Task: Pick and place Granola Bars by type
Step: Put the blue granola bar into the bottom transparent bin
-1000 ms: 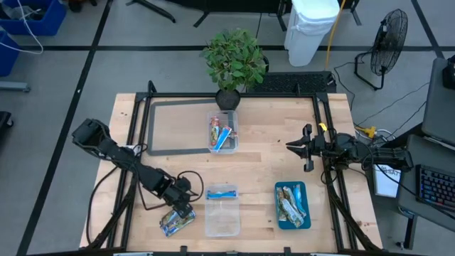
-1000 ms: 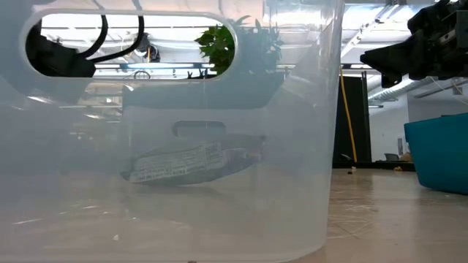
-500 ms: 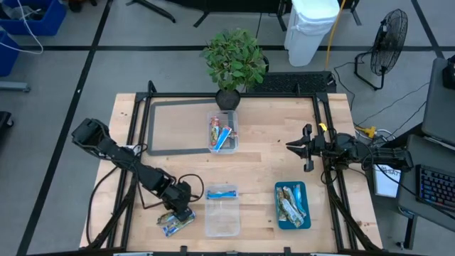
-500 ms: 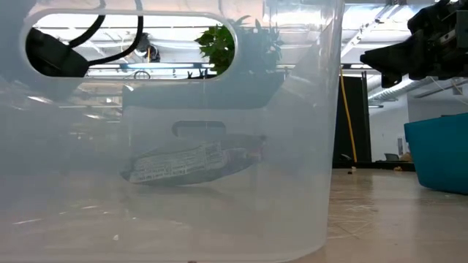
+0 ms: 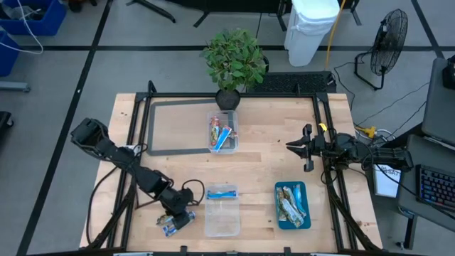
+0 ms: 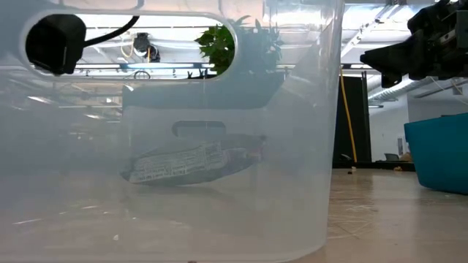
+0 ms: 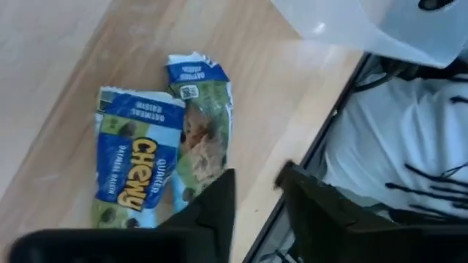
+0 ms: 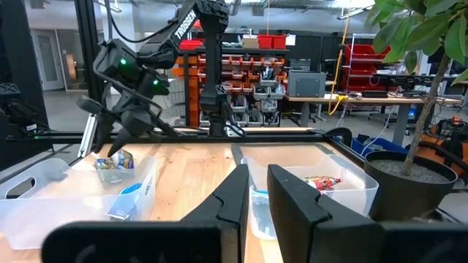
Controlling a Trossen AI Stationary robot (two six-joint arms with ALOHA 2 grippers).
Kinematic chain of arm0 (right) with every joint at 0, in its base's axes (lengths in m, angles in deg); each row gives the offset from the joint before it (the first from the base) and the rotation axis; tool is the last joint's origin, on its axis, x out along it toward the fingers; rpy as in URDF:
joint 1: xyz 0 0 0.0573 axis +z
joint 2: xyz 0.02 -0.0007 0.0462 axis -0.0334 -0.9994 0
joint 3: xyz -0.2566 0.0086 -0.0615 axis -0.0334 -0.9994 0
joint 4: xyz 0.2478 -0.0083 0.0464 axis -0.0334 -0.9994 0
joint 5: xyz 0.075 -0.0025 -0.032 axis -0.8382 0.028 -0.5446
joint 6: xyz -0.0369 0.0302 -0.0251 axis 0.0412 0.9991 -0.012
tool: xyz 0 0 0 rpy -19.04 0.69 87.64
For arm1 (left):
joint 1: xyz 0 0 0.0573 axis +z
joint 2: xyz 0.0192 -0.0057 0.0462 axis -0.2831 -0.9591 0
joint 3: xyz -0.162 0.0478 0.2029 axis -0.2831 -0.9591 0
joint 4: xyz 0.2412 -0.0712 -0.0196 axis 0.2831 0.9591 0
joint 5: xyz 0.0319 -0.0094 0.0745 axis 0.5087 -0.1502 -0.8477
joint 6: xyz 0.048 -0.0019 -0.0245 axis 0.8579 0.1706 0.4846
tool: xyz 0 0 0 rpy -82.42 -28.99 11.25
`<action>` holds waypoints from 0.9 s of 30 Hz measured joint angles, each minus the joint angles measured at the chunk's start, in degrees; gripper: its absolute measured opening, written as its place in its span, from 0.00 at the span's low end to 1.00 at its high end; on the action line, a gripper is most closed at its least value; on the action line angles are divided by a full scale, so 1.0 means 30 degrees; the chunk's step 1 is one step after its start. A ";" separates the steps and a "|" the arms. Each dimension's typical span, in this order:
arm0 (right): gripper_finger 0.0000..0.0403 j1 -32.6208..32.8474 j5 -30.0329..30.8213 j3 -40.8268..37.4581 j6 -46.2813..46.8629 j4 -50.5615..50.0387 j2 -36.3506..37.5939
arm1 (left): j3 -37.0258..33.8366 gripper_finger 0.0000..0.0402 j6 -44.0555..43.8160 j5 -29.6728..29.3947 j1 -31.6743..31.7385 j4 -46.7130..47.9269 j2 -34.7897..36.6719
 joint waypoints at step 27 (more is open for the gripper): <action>0.11 0.0004 0.0007 0.0004 0.0003 0.0000 0.0003 | -0.0007 0.01 -0.2195 -0.1564 -0.1423 0.4085 -0.0020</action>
